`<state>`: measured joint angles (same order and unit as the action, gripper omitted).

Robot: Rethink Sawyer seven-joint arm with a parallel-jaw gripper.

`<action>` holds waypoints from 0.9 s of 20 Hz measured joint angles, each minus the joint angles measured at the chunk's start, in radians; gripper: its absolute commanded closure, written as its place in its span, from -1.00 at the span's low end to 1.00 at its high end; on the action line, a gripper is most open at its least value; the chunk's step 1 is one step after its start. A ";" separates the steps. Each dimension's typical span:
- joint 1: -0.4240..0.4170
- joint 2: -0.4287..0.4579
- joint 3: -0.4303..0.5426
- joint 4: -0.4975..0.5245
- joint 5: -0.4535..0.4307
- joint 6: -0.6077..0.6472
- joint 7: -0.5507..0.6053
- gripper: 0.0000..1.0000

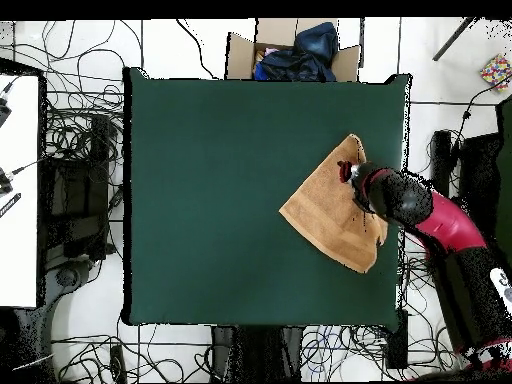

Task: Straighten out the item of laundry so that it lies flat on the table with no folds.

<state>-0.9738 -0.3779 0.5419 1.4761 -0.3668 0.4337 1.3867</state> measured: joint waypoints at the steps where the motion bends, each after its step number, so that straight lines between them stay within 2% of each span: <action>1: -0.001 0.005 0.000 -0.008 0.000 0.000 0.000 -1.00; 18: -0.001 0.006 0.000 -0.021 0.000 0.015 0.000 -1.00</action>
<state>-0.9745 -0.3723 0.5419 1.4555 -0.3670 0.4489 1.3867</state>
